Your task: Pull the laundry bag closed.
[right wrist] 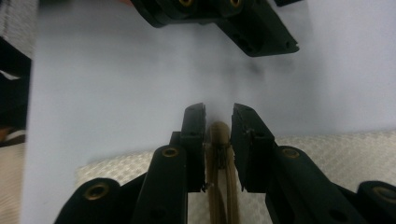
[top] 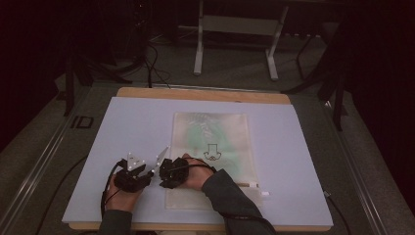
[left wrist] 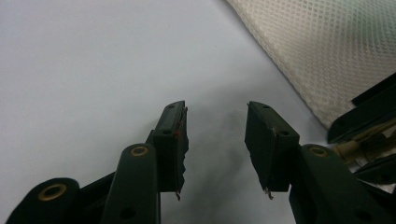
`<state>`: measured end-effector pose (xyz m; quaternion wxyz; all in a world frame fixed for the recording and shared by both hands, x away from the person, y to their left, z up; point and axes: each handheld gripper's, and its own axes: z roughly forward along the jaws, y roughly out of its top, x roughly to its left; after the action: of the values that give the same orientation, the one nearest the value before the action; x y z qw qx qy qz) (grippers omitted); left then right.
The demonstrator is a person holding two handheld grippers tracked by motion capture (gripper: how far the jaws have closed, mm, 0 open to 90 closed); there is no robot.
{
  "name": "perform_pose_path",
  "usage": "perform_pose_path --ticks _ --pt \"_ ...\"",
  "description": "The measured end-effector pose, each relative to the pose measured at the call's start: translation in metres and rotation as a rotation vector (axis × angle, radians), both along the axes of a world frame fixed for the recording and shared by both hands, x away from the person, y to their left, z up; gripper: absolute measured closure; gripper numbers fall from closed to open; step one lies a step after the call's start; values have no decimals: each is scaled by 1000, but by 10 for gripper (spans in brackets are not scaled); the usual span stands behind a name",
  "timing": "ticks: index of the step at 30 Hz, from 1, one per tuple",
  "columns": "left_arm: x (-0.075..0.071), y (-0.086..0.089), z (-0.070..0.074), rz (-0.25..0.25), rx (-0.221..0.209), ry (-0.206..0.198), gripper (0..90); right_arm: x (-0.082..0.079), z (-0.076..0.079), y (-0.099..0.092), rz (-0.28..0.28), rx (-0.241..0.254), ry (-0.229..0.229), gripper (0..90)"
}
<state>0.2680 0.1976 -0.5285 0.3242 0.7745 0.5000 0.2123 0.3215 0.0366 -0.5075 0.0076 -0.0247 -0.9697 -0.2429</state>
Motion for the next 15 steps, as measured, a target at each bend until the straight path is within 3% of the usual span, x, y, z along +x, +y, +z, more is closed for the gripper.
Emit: perform_pose_path --ticks 15 --pt "0 1 0 8 -2 -2 577 -3 -2 9 -16 -38 -19 813"
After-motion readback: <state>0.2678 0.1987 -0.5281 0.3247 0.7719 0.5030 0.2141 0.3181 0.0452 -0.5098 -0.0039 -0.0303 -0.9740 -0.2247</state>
